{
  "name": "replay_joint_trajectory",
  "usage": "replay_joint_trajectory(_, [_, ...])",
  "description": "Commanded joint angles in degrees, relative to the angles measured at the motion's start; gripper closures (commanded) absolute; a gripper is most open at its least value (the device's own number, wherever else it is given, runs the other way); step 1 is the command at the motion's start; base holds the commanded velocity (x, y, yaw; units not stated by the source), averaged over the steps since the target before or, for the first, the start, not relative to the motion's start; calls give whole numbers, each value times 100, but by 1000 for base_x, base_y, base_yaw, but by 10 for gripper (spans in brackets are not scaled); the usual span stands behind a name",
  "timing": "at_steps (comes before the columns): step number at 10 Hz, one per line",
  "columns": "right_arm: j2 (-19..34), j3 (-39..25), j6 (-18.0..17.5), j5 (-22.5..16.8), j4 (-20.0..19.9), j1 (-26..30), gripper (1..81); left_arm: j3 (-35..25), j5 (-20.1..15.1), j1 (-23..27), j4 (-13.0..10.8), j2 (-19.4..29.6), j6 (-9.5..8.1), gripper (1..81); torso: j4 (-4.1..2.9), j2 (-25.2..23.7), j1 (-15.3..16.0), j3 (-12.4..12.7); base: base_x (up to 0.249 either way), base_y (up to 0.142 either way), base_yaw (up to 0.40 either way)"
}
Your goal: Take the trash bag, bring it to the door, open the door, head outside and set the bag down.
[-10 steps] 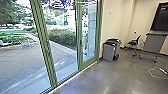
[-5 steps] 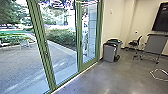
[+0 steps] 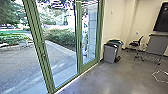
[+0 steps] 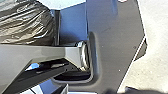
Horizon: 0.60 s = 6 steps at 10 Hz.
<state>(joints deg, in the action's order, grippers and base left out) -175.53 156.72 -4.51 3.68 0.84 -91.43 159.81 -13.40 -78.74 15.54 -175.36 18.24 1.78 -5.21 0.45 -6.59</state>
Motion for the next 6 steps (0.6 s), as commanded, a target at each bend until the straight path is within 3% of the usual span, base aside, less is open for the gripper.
replay_joint_trajectory(1, [-28,-29,12,-298,-14,217,10,7,-392,381,-7,10,48,811,0,0,0,0,155,-80,0])
replay_joint_trajectory(6, [-37,-29,20,-298,-14,217,10,-2,-392,381,-7,18,48,811,0,2,0,0,155,-80,0])
